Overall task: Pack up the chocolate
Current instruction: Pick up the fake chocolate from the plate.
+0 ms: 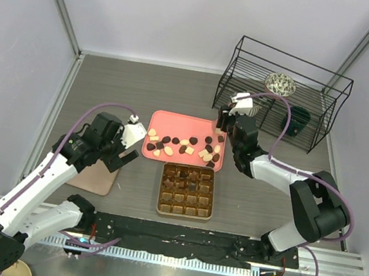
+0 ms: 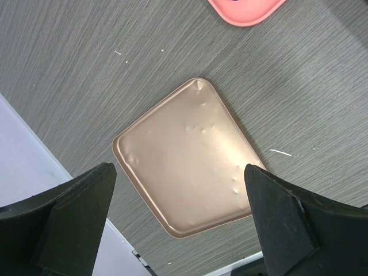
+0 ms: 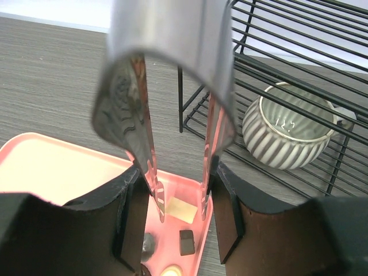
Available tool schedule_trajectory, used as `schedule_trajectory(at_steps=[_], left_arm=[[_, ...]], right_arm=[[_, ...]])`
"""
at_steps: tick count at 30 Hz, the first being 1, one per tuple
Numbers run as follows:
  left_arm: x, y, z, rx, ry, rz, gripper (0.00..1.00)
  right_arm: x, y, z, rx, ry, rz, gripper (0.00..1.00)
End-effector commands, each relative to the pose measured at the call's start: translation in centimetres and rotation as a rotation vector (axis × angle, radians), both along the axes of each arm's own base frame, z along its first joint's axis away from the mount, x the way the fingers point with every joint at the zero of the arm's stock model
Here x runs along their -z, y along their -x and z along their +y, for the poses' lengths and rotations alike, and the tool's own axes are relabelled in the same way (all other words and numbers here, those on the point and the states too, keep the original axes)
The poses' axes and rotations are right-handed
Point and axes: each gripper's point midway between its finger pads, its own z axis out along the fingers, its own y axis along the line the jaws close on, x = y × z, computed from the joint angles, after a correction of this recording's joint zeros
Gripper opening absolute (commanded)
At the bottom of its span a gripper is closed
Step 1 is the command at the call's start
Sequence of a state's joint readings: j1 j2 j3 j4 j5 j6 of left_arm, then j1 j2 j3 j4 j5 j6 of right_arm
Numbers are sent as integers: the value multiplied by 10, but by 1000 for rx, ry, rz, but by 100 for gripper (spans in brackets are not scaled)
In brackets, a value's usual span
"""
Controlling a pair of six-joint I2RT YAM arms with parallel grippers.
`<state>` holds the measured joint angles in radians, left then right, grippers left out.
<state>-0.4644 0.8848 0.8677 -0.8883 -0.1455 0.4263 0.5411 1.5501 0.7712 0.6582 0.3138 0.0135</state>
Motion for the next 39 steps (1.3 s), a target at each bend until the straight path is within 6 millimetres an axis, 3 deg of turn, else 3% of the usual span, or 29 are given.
schedule_trajectory(at_steps=[1,16,25,39], left_arm=[[-15,-5,-4,7,31,-39,100],[-15,-2,-3,9,32,-40,100],[-16,-2,-2,7,30,-48,100],[-16,-1,-3,10,34,-41,100]], right_arm=[[-32,-10,6,0,-72,-79,49],[-6,-3,6,-2,-90,-20,49],[-15,-2,7,-5,-103,-15,38],[-14,7,-4,8,-39,2,37]])
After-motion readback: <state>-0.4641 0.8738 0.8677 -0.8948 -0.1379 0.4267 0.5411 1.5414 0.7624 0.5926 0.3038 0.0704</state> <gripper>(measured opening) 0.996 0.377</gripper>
